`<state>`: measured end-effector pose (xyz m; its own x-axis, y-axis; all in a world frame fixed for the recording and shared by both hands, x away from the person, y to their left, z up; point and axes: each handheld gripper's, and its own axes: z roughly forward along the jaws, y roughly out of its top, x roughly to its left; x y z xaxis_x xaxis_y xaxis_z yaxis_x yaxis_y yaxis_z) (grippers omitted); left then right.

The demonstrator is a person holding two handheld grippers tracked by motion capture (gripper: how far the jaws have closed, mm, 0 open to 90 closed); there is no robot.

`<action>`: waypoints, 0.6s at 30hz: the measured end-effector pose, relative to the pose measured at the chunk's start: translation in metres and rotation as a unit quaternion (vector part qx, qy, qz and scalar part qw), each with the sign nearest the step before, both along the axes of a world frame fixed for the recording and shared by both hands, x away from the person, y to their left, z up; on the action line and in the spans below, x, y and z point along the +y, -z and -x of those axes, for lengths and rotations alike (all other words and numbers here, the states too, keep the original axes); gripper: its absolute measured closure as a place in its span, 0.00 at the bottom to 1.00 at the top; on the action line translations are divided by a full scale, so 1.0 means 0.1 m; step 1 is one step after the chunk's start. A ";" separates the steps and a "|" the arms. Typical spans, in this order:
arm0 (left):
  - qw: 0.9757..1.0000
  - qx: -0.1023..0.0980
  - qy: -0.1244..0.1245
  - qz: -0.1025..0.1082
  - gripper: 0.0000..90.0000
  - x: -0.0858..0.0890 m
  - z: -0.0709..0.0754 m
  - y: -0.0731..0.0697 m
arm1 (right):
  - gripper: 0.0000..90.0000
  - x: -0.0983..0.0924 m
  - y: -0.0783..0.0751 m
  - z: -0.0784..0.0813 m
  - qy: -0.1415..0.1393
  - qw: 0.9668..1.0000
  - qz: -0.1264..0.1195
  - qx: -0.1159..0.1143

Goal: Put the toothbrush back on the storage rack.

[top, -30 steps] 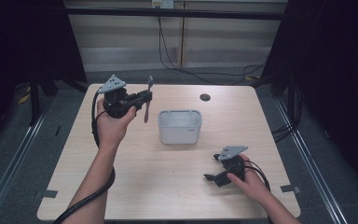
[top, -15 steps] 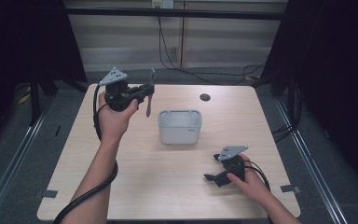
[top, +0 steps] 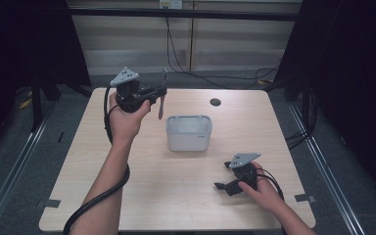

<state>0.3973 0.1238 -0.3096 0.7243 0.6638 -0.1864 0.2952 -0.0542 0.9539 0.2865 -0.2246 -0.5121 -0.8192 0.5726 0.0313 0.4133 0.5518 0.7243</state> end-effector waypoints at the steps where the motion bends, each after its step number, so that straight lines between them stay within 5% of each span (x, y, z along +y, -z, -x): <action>1: 1.000 0.001 0.000 -0.001 0.90 -0.01 0.00 0.00 | 0.12 0.00 0.00 0.00 0.000 1.000 0.000 0.000; 18: 1.000 0.003 0.006 0.000 0.90 -0.14 -0.05 0.05 | 0.12 0.00 0.00 0.00 0.001 1.000 0.000 0.000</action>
<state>0.4019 0.1100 -0.3147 0.7309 0.6554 -0.1905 0.3001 -0.0579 0.9522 0.2863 -0.2246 -0.5121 -0.8181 0.5742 0.0313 0.4141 0.5506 0.7248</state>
